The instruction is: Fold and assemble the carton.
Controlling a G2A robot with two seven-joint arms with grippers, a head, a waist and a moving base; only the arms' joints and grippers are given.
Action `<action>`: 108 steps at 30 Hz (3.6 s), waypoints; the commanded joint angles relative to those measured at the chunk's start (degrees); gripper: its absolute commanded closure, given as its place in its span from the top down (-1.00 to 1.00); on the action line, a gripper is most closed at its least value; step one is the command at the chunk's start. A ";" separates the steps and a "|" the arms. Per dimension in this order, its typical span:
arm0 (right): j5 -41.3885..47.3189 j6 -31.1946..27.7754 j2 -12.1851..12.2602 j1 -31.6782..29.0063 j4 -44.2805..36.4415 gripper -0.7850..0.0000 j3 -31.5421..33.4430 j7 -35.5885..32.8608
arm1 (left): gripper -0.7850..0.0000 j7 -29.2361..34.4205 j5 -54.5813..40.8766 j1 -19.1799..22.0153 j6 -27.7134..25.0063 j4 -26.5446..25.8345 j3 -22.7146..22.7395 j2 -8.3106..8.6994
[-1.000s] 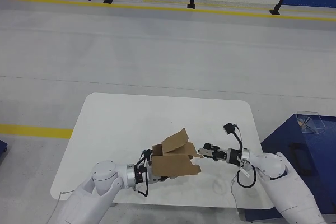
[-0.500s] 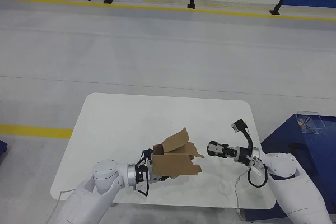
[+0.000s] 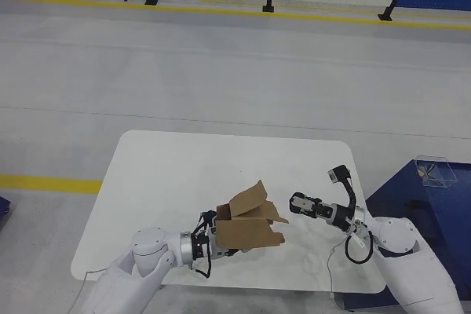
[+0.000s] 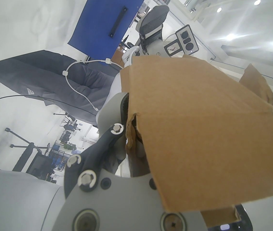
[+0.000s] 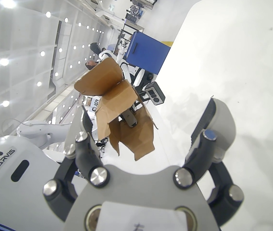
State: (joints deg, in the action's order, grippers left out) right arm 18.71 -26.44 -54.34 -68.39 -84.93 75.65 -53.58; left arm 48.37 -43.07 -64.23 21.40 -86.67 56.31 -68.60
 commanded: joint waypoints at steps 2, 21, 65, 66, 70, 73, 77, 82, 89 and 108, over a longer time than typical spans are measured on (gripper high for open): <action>-0.94 0.37 -0.12 -0.22 -0.81 1.00 -0.76 0.19 | -1.00 -0.08 0.11 -0.23 -0.08 -0.27 -0.05 0.02; -8.00 1.95 -2.31 2.74 1.21 1.00 -10.43 4.13 | -1.00 0.47 0.94 -0.92 -1.18 -1.24 -0.40 0.08; -6.38 1.80 -2.93 3.29 2.34 1.00 -8.97 3.55 | -1.00 0.50 1.12 -0.02 -1.66 0.58 -0.59 -0.07; -6.48 1.82 -2.97 3.33 2.37 1.00 -9.08 3.59 | -1.00 0.48 1.14 0.09 -1.61 0.64 -0.66 -0.09; -6.24 1.81 -3.03 3.80 2.97 1.00 -8.92 3.40 | -1.00 0.33 0.96 0.52 -1.49 0.83 -0.86 -0.21; -5.68 1.65 -3.02 3.95 3.22 1.00 -8.57 2.93 | -1.00 0.16 0.75 0.75 -1.51 0.94 -0.98 -0.30; -6.22 1.73 -3.16 4.23 3.40 1.00 -9.01 2.83 | -1.00 -0.05 0.41 1.19 -1.50 1.37 -1.18 -0.46; -4.90 0.63 -2.98 4.52 4.34 1.00 -7.18 2.98 | -1.00 -0.54 0.11 1.52 -2.47 1.86 -0.89 -0.57; -4.18 -0.90 -2.00 2.36 3.15 1.00 -2.25 2.44 | -1.00 -2.11 0.85 0.98 -4.90 1.75 0.37 -0.45; -14.62 -0.47 -2.00 0.41 -1.48 1.00 -5.31 2.61 | -1.00 -3.31 0.59 0.17 -4.33 0.93 1.79 -0.35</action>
State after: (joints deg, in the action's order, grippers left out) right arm 4.41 -27.07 -56.22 -68.25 -86.60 70.83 -51.54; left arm 45.08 -42.52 -64.03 17.09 -85.66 58.12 -68.94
